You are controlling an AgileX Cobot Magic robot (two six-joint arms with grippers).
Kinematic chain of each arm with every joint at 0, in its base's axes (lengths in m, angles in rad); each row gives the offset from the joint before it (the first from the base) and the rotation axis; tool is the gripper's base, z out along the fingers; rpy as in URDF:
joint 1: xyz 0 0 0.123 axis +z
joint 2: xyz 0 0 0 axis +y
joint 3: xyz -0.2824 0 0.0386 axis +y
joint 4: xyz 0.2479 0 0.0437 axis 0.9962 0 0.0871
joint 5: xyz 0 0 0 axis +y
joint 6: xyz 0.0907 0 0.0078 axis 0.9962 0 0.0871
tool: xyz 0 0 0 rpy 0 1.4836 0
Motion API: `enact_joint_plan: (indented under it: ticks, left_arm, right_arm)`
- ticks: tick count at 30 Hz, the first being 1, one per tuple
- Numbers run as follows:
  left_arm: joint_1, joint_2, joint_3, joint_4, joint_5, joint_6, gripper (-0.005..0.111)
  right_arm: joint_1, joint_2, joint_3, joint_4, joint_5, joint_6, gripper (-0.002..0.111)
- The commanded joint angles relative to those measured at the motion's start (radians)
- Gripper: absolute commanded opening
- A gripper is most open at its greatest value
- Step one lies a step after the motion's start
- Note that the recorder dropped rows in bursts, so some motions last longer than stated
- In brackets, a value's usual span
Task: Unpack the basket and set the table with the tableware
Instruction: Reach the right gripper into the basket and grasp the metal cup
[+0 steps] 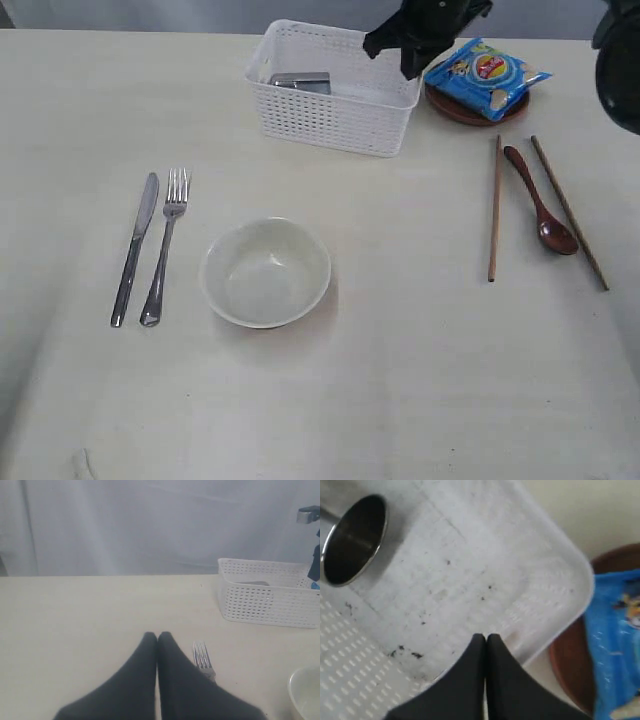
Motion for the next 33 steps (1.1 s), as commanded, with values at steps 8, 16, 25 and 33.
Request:
enact_joint_plan:
  ticks: [8, 16, 25, 33]
  left_arm:
    - [-0.001, -0.004, 0.003, 0.0, -0.006, 0.0, 0.0]
    - [-0.001, -0.004, 0.003, 0.0, -0.006, 0.0, 0.0]
    - [-0.001, -0.004, 0.003, -0.003, -0.006, 0.0, 0.0]
    - [-0.001, -0.004, 0.003, -0.003, -0.006, 0.0, 0.0]
  right_arm:
    - [-0.038, -0.069, 0.002, 0.364, 0.008, 0.001, 0.0]
    - [0.038, -0.035, 0.0, 0.389, -0.127, 0.05, 0.007]
    - [0.07, 0.014, -0.002, 0.278, -0.226, 0.318, 0.031]
    - [0.03, 0.066, -0.002, 0.414, -0.227, 0.311, 0.031]
